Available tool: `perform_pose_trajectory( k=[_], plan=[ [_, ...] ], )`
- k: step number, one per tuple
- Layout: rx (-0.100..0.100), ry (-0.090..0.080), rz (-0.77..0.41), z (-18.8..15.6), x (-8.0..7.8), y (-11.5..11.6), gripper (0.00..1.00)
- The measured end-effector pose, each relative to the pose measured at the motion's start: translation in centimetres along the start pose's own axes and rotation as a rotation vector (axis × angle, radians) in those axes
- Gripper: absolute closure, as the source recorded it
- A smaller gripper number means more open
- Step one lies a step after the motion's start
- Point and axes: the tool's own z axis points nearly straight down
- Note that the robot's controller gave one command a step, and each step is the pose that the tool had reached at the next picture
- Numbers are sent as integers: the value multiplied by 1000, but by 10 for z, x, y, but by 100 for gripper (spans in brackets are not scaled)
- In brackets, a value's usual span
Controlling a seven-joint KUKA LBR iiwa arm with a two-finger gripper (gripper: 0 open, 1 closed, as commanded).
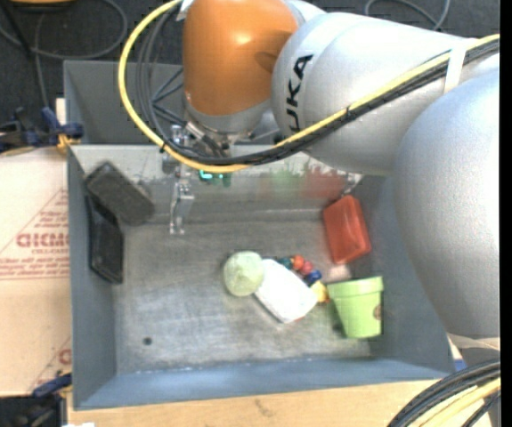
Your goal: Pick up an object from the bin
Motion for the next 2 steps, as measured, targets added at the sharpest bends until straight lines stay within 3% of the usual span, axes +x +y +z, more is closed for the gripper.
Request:
perform_pose_trajectory(
  k=[1,2],
  plan=[
    [-1,-9,3,-5,-2,-1,0],
    [-2,-13,30,48,16,21,0]
  ],
)
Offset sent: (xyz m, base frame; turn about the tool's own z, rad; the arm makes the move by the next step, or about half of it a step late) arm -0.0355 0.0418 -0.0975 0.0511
